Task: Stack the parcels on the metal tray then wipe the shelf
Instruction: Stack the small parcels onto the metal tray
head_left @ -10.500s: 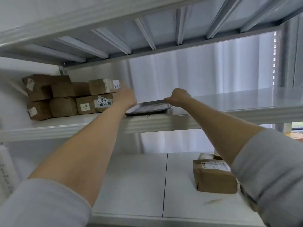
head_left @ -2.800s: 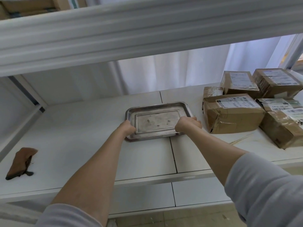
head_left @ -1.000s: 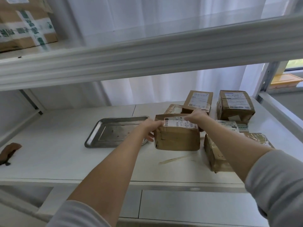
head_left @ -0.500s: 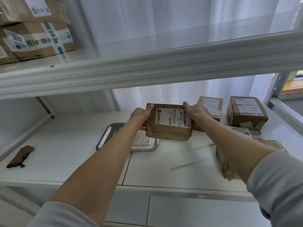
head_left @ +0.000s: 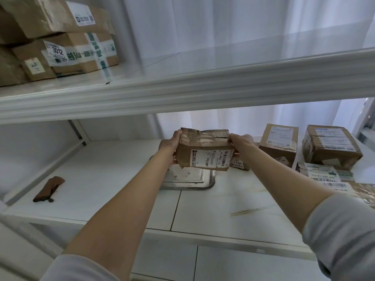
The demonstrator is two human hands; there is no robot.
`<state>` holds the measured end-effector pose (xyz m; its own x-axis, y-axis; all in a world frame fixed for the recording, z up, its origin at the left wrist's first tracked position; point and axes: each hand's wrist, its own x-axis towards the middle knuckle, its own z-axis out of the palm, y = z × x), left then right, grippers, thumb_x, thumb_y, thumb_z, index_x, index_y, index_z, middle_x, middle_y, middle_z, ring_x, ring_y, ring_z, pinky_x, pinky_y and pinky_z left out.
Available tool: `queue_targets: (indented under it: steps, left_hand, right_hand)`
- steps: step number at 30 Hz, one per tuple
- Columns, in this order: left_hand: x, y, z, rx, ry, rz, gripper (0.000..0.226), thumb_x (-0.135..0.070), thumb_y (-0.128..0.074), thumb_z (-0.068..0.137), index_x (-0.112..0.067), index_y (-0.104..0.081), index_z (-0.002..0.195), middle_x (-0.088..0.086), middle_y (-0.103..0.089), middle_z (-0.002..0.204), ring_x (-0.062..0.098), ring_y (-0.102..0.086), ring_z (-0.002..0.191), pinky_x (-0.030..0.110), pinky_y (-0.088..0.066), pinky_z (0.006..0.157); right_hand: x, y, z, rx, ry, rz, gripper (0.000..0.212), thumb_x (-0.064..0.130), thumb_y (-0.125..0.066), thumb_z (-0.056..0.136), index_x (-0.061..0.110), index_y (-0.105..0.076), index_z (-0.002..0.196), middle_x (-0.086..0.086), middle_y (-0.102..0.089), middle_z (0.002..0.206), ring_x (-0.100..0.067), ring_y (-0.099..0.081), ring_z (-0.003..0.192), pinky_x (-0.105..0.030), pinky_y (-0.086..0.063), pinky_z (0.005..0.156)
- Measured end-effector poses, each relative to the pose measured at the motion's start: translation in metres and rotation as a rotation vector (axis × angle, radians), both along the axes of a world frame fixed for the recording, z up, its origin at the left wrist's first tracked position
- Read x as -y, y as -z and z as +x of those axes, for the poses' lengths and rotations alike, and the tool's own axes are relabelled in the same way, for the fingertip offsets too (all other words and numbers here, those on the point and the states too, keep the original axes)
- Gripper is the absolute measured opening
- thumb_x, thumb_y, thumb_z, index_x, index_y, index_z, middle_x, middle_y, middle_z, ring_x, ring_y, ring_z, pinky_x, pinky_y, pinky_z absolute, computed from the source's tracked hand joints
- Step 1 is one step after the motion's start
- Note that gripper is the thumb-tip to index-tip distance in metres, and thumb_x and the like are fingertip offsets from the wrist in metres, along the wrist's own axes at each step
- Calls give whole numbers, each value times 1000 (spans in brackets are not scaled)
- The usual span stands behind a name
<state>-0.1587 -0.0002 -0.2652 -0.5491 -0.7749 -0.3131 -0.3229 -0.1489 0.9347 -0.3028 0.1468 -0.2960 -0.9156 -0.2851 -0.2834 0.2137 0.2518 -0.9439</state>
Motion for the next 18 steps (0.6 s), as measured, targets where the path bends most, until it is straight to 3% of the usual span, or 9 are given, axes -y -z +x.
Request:
queue_targets:
  steps: [4, 8, 10, 14, 18]
  left_hand:
    - [7, 4, 1, -20, 5, 23, 35, -48, -61, 83, -14, -57, 79, 7, -61, 82, 22, -60, 66, 35, -55, 66]
    - [12, 7, 1, 48, 87, 53, 42, -54, -59, 82, -13, -53, 78, 7, -61, 79, 22, -58, 66, 32, -53, 64]
    - [14, 10, 2, 103, 160, 68, 47, -60, -59, 80, -13, -58, 84, 7, -62, 80, 21, -60, 69, 30, -51, 59]
    - [17, 15, 4, 129, 217, 98, 62, -69, -61, 72, -15, -60, 101, 6, -61, 95, 23, -60, 83, 33, -52, 70]
    - [17, 13, 6, 88, 237, 117, 61, -67, -63, 72, -19, -58, 110, 2, -60, 93, 19, -58, 86, 38, -51, 75]
  right_hand:
    - [5, 2, 0, 19, -20, -3, 29, 30, -60, 88, 2, -60, 97, -17, -71, 97, -30, -70, 90, -43, -57, 85]
    - [5, 2, 0, 8, -4, -26, 17, 22, -60, 87, 7, -56, 80, -14, -69, 100, -28, -67, 92, -45, -55, 89]
    - [5, 3, -1, 3, -4, -34, 11, 14, -58, 85, 11, -58, 75, -14, -67, 99, -28, -65, 95, -45, -54, 92]
    - [5, 8, -3, -24, -21, -38, 14, 10, -56, 79, 11, -70, 80, -9, -63, 89, -26, -59, 90, -43, -54, 91]
    - [6, 6, -2, -46, -26, -46, 19, 11, -57, 81, 18, -70, 93, -9, -67, 96, -27, -62, 97, -41, -55, 91]
